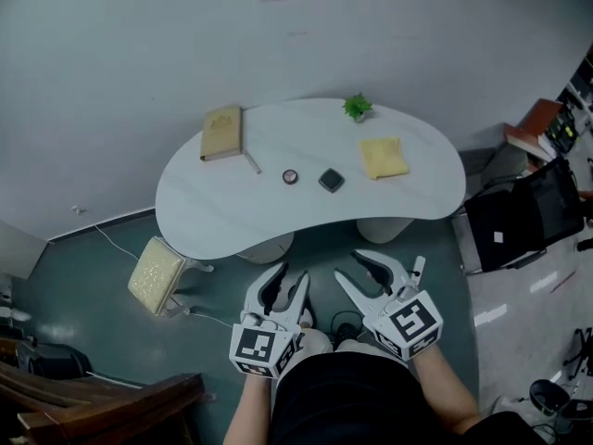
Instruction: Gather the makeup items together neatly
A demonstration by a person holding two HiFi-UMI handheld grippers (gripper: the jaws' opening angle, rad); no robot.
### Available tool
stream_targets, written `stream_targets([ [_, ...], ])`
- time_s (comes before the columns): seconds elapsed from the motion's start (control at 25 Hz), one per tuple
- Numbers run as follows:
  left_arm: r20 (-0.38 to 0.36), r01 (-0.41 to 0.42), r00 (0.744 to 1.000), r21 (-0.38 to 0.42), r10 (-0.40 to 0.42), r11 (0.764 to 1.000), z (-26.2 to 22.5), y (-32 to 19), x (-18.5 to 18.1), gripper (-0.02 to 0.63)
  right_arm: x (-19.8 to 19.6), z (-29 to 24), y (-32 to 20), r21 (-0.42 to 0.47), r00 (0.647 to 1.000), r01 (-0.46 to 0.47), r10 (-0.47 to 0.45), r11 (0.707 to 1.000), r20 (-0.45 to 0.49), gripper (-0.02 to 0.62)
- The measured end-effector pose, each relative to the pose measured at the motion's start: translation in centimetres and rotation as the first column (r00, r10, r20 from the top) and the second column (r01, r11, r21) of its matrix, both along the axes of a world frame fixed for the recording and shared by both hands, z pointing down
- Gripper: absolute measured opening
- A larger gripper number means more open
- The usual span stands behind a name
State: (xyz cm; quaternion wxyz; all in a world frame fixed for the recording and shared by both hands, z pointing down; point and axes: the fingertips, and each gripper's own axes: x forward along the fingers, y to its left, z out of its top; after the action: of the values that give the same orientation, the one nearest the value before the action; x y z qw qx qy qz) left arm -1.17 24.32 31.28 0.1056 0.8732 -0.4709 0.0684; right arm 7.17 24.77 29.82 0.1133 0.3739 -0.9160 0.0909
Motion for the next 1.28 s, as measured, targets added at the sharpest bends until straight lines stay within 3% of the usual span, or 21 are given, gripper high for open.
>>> stream_targets([
  [0.48, 0.013, -0.018, 1.000, -0.012, 0.018, 1.000, -0.1, -7.0, -3.0, 0.201, -2.8, -0.3, -7.1, -0.025, 1.000, -0.018, 0.017, 1.000, -0.011, 0.170],
  [1.28, 0.012, -0.129, 0.991, -0.043, 0.130, 0.991, 1.4, -15.5, -8.1, 0.209, -8.4, 1.2, -14.9, -0.069, 0.993, -0.114, 0.111, 0.991, -0.037, 0.170],
])
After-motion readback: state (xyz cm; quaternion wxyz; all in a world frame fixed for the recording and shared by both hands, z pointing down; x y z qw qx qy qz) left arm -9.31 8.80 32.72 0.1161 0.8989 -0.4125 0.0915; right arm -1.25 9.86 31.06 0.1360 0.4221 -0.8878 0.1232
